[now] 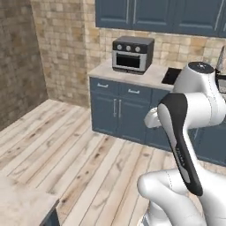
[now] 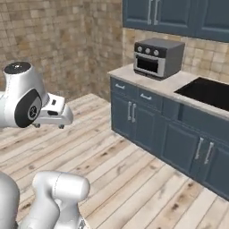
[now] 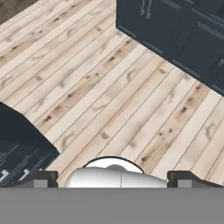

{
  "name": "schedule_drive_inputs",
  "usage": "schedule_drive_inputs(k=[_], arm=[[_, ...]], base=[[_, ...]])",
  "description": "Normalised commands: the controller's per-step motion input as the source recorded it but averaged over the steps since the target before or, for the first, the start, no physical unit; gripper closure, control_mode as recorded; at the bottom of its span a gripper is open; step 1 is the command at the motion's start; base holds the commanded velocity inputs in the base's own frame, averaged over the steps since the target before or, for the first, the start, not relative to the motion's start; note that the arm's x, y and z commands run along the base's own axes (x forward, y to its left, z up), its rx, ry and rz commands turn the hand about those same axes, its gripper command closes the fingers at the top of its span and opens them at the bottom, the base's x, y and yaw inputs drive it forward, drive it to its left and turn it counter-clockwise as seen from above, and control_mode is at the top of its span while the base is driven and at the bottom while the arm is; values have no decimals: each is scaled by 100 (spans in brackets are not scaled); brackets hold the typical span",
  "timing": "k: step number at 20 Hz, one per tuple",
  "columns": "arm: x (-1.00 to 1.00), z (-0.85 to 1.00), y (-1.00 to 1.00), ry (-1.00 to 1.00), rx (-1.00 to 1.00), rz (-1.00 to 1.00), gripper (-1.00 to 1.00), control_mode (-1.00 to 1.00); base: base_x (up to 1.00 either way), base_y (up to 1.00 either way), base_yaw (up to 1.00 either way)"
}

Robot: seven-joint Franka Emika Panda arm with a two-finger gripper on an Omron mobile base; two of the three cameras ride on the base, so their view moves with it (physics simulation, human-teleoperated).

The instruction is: Pick up the metallic utensils from the counter and place them in the open drawer. Make sure not to pick up any wooden utensils.

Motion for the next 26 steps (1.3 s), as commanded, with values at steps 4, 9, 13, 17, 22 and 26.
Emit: schedule_drive_inputs(k=[4,9,13,17,22,26], arm=[[0,0,0,0,0,0,-100,100],[0,0,0,0,0,0,-100,100],[0,0,0,0,0,0,-100,100],[0,0,0,0,0,0,-100,100],[0,0,0,0,0,0,-100,100],[0,0,0,0,0,0,-100,100]], base=[[81,0,96],[78,0,98],[72,0,99],[18,-75,68],[2,-100,29],[71,-100,37]])
